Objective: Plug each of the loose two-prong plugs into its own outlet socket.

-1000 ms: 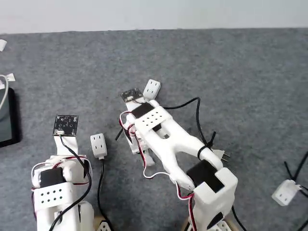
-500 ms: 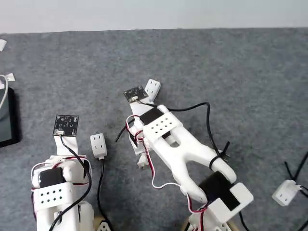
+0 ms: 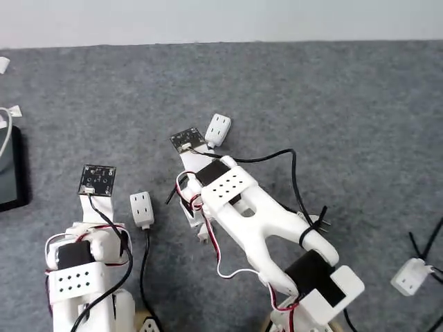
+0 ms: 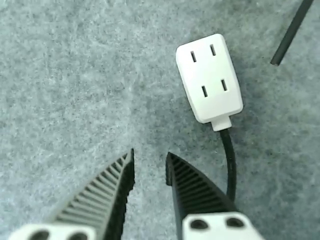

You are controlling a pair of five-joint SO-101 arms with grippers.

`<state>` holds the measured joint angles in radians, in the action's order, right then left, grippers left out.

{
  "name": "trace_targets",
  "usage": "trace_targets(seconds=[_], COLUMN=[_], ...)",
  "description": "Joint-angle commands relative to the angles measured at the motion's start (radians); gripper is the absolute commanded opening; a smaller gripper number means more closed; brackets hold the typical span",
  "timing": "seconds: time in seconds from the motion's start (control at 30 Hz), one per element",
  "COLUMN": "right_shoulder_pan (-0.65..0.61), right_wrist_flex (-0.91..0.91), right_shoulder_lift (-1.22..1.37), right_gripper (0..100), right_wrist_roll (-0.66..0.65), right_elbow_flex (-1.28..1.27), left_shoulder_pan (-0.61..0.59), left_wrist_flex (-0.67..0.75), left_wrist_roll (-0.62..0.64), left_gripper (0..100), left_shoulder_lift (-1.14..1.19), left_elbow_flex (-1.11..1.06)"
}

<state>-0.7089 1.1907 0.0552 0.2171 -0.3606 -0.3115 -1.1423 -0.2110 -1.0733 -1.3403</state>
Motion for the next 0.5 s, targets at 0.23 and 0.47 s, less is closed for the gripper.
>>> trace_targets(seconds=[0.23, 0.47], right_shoulder_pan=[-0.01, -0.008], right_wrist_flex=[-0.059, -0.073], right_shoulder_lift=[0.044, 0.091], right_gripper=[0.8, 0.8], right_wrist_roll=[0.005, 0.003], right_elbow_flex=[-0.029, -0.012], left_shoulder_pan=[-0.003, -0.002], left_wrist_flex=[0.029, 0.029], left_wrist_roll=[-0.008, -0.009], left_gripper=[3, 3], left_shoulder_lift=[-0.012, -0.012], left_elbow_flex=[0.035, 0.035])
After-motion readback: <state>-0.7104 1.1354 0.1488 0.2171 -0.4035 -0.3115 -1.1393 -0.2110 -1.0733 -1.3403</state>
